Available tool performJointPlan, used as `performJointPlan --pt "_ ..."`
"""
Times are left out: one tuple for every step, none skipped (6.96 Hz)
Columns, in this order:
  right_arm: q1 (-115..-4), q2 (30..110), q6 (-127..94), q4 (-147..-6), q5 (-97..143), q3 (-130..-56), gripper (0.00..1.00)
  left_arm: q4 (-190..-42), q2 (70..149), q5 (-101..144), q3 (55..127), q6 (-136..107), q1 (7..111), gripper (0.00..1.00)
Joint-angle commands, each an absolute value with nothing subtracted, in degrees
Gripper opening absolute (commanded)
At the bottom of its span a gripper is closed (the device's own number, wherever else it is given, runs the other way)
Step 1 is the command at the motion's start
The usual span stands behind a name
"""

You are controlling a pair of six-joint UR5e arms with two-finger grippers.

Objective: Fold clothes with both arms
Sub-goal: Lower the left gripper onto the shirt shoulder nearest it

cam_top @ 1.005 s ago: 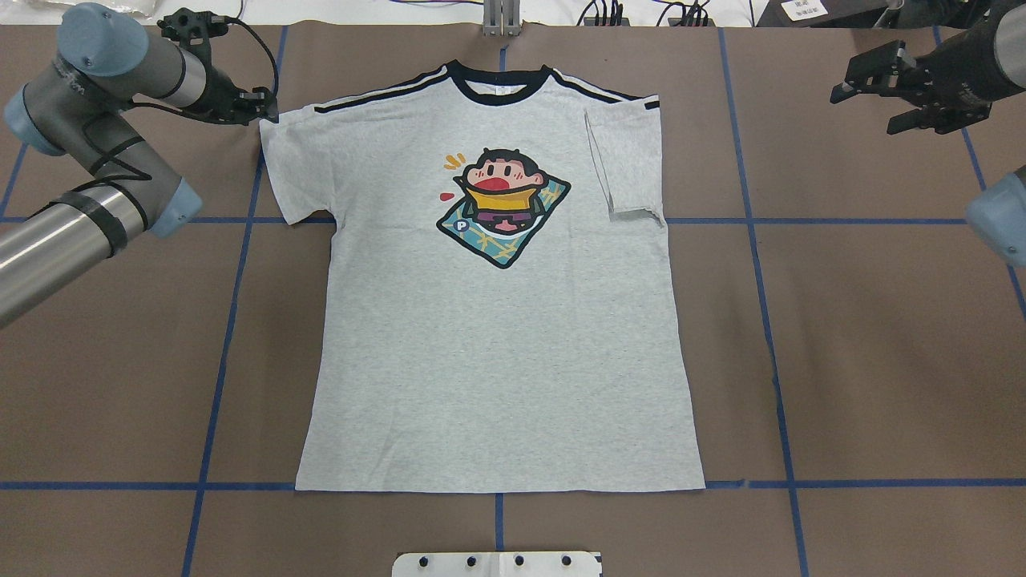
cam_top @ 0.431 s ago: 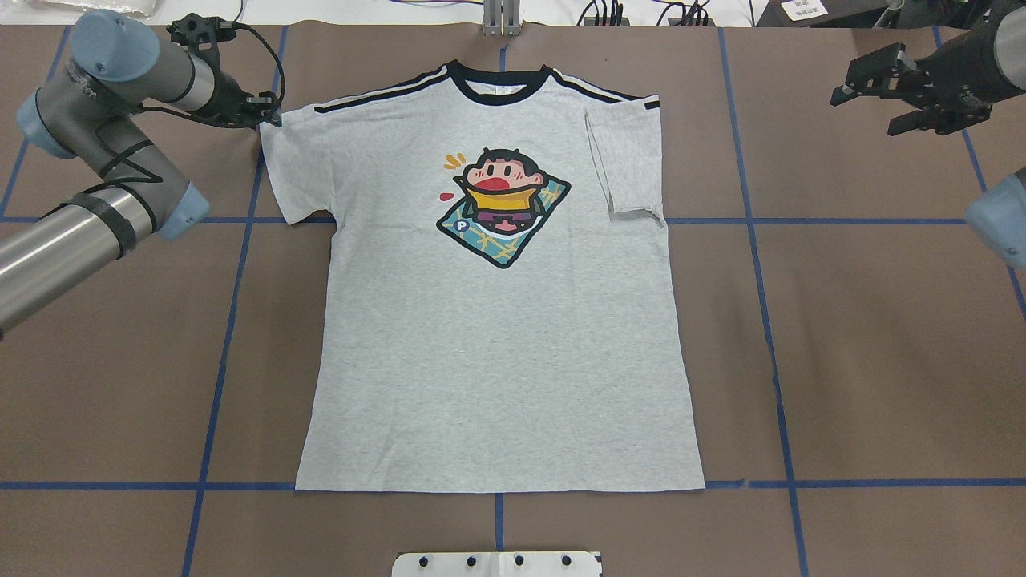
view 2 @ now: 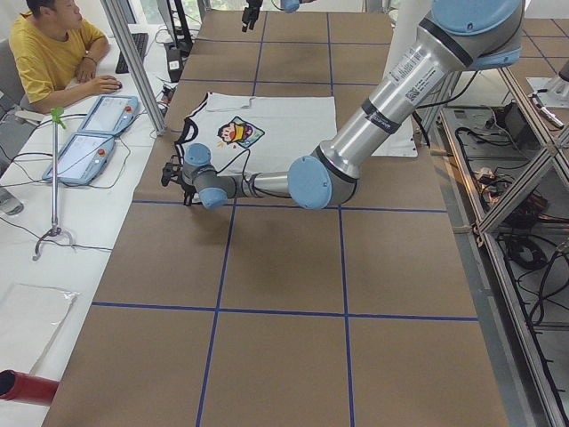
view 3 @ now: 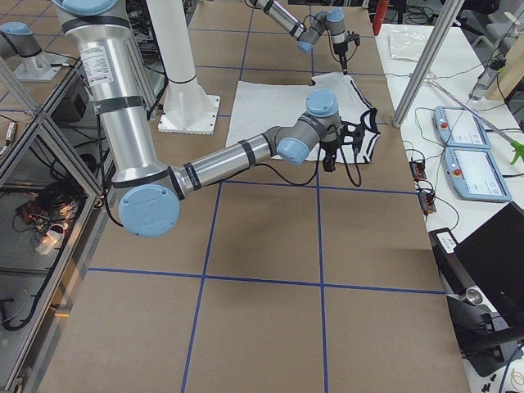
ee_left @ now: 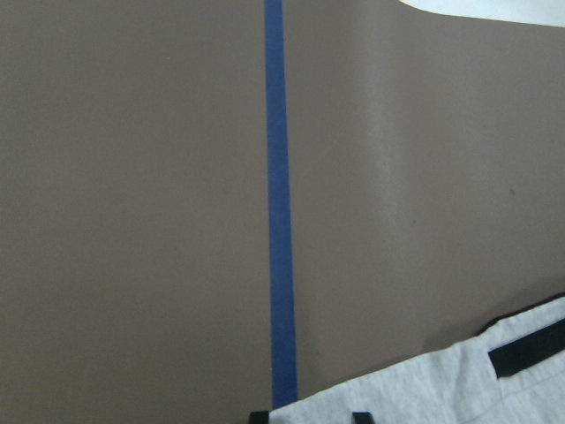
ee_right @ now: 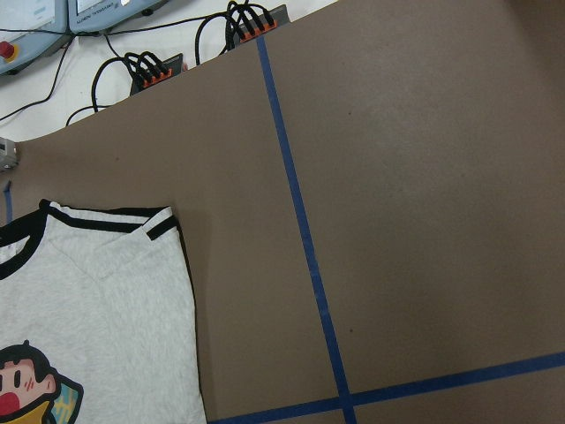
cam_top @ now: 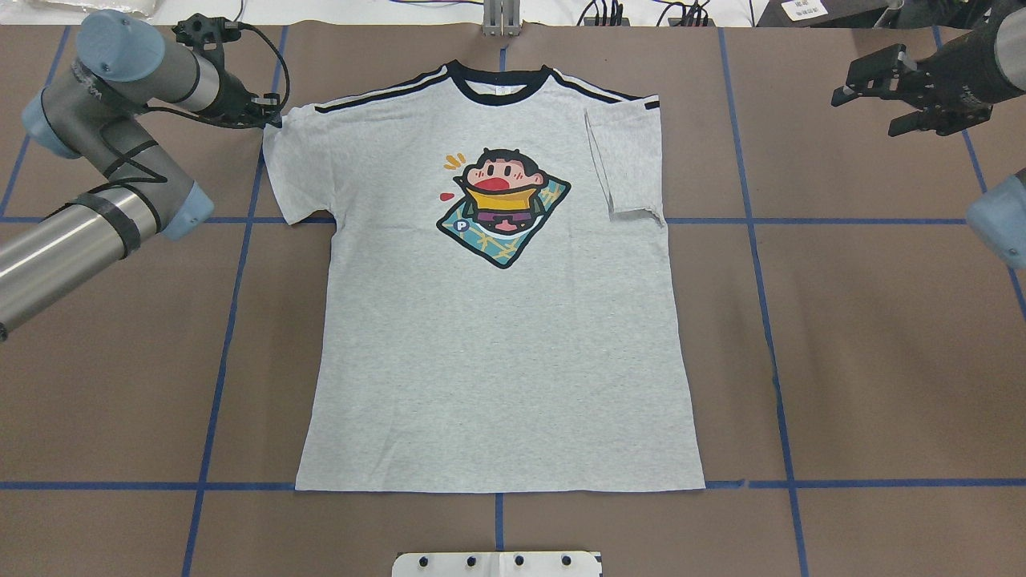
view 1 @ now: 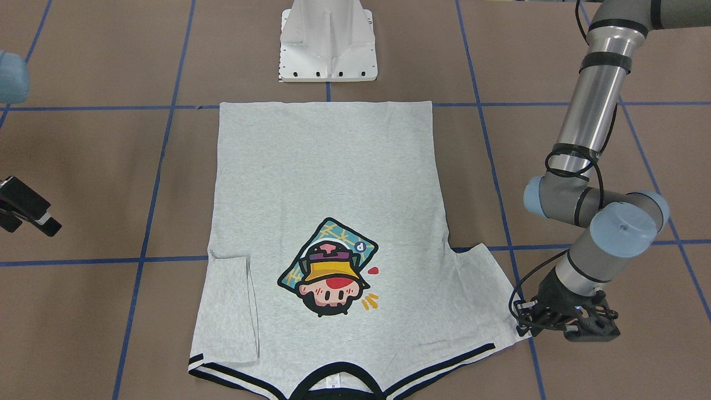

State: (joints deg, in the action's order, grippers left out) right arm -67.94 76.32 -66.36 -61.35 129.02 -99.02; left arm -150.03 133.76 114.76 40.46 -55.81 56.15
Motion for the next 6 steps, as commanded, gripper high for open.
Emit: performJointPlan --pt "-67.94 76.29 -66.36 -61.35 129.02 -99.05 1.00 -150.03 134.30 115.22 40.78 -55.81 56.25 0.00" --pt "-67.94 76.29 -66.36 -61.35 129.02 -99.05 1.00 -150.03 134.30 115.57 41.74 -55.90 56.34 0.00" --pt "-67.94 76.20 -66.36 -61.35 129.02 -99.05 1.00 -150.03 134.30 116.45 42.27 -55.90 56.60 0.00" --pt "-67.94 76.03 -66.36 -61.35 129.02 -98.97 1.00 -149.94 134.21 116.80 44.36 -56.68 56.60 0.00" --pt "-67.94 75.85 -66.36 -61.35 129.02 -98.96 1.00 -149.77 133.51 116.72 48.21 -57.82 56.69 0.00" --pt "-67.94 75.59 -66.36 -61.35 129.02 -98.96 1.00 -149.50 130.81 116.72 53.39 -58.44 56.52 0.00"
